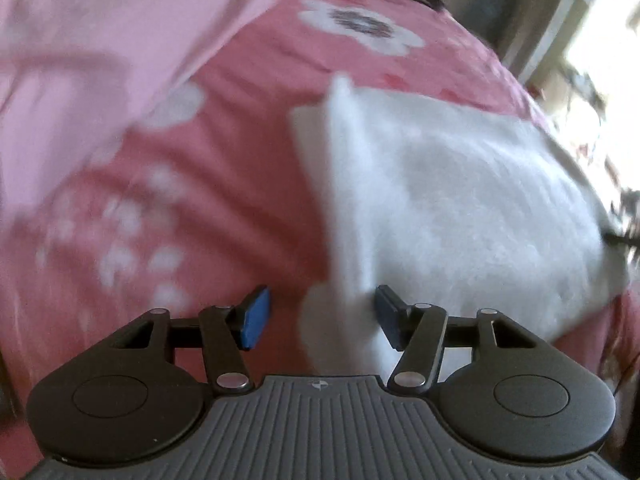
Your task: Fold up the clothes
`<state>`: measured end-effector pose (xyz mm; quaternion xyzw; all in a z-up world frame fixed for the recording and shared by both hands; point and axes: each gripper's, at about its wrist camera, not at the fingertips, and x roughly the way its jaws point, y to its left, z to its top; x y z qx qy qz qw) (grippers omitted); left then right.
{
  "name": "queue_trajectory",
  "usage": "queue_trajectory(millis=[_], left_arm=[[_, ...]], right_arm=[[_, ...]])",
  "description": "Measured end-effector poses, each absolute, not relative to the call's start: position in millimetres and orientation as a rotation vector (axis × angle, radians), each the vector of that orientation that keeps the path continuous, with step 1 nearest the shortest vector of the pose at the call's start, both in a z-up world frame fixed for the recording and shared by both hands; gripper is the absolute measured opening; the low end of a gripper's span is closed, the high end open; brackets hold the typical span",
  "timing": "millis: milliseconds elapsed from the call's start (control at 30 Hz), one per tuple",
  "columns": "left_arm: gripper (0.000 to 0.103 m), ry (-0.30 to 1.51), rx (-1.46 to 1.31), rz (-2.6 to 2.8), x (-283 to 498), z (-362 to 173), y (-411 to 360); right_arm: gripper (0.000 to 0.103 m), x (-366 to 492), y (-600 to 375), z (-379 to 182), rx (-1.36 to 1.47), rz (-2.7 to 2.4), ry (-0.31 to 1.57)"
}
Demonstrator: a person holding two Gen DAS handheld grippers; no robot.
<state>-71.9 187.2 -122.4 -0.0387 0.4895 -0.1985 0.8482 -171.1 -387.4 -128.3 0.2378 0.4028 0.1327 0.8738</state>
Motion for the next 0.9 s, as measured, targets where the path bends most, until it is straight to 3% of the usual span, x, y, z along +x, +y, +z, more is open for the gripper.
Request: queue_trajectory(millis=[267, 433, 567, 900], left_arm=[[0.056, 0.925, 0.0, -0.493, -91, -90, 175], [0.058, 0.994, 0.208, -0.544, -104, -120, 145], [0.059, 1.022, 0.097, -0.514, -107, -124, 164], [0.057, 0.907, 0.21, -0.563, -117, -79, 149]], right_arm=[[0.008, -191, -389, -102, 0.42, 0.272, 0.8], [0.006, -212, -396, -107, 0.376, 0.236, 0.842], [0.006, -231, -404, -113, 0.345, 0.201, 0.877], [0.008, -233, -387, -80, 0.296, 0.261, 0.796]])
